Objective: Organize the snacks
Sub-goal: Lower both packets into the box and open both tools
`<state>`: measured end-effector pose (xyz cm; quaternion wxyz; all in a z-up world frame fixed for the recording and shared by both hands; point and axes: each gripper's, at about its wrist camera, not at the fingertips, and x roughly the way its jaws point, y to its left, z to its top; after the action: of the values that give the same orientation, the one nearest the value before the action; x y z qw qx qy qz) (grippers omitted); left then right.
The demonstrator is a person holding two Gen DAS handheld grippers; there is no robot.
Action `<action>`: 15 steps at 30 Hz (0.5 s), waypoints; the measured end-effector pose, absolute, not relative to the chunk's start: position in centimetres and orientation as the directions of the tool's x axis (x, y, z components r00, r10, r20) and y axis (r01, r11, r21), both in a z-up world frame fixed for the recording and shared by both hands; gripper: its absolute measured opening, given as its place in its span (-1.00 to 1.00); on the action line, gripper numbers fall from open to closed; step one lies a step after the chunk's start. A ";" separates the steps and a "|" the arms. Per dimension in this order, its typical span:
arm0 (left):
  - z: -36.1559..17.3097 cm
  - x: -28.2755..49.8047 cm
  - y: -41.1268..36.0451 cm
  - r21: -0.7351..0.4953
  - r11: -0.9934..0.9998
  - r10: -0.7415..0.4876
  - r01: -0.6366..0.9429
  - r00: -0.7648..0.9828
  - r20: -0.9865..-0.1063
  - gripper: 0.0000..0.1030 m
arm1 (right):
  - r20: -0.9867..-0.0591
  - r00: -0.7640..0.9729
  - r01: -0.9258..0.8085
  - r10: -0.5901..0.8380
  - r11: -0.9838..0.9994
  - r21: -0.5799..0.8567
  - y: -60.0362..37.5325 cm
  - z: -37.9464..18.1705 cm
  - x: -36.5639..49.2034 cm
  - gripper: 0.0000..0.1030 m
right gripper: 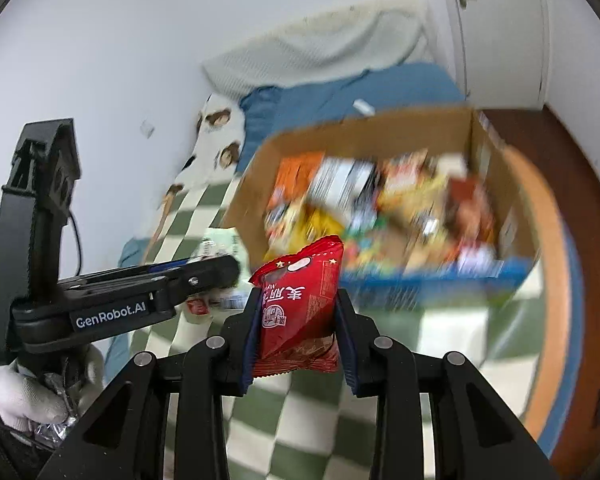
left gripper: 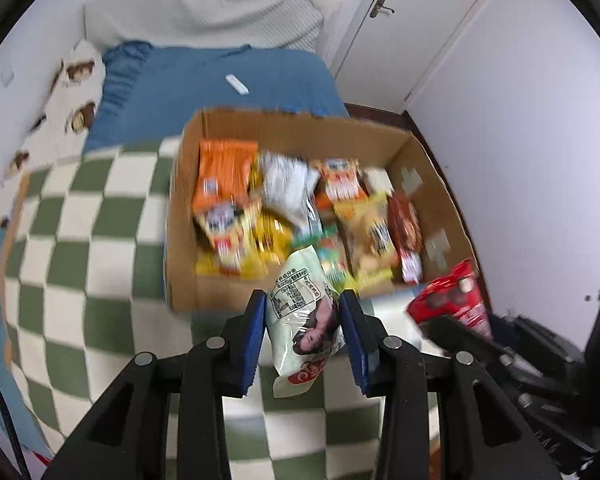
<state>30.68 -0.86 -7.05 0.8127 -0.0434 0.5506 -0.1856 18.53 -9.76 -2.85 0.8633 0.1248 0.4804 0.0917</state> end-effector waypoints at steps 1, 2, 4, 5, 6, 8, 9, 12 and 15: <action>-7.3 31.6 -1.3 -0.257 0.934 -0.332 0.249 0.332 -0.883 -0.33 | -0.805 0.527 -0.034 0.271 0.954 0.299 -10.1 -2.6 19.3 -0.30; -7.5 32.4 -1.4 -0.239 0.939 -0.314 0.245 0.336 -0.888 -0.33 | -0.811 0.528 -0.026 0.253 0.959 0.282 -10.6 -2.5 20.6 -0.30; -8.2 33.9 -1.5 -0.201 0.952 -0.272 0.231 0.336 -0.902 -0.33 | -0.819 0.522 -0.012 0.238 0.962 0.273 -11.3 -2.7 22.3 -0.30; -8.7 34.3 -1.5 -0.192 0.955 -0.262 0.228 0.333 -0.906 -0.34 | -0.827 0.513 -0.005 0.230 0.964 0.265 -11.5 -3.0 23.0 -0.30; -9.4 34.7 -1.5 -0.177 0.958 -0.245 0.225 0.324 -0.914 -0.34 | -0.838 0.500 0.004 0.220 0.967 0.256 -11.9 -3.6 24.0 -0.30; -10.6 35.4 -1.5 -0.166 0.963 -0.227 0.213 0.308 -0.924 -0.34 | -0.855 0.471 0.019 0.216 0.967 0.255 -12.1 -4.8 25.5 -0.30; -11.3 35.7 -1.6 -0.159 0.965 -0.218 0.210 0.296 -0.930 -0.33 | -0.863 0.457 0.023 0.216 0.967 0.255 -12.6 -5.2 25.6 -0.30; -12.8 35.9 -1.8 -0.143 0.968 -0.196 0.204 0.270 -0.943 -0.33 | -0.884 0.410 0.043 0.225 0.963 0.265 -13.2 -7.1 26.8 -0.30; -14.2 36.1 -2.0 -0.130 0.971 -0.176 0.198 0.240 -0.955 -0.33 | -0.895 0.382 0.056 0.232 0.960 0.273 -13.5 -8.4 27.4 -0.30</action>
<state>36.13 -2.02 -14.21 0.7873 0.0091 0.6049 -0.1191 27.36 -13.54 -8.42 0.8209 0.1301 0.5535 0.0534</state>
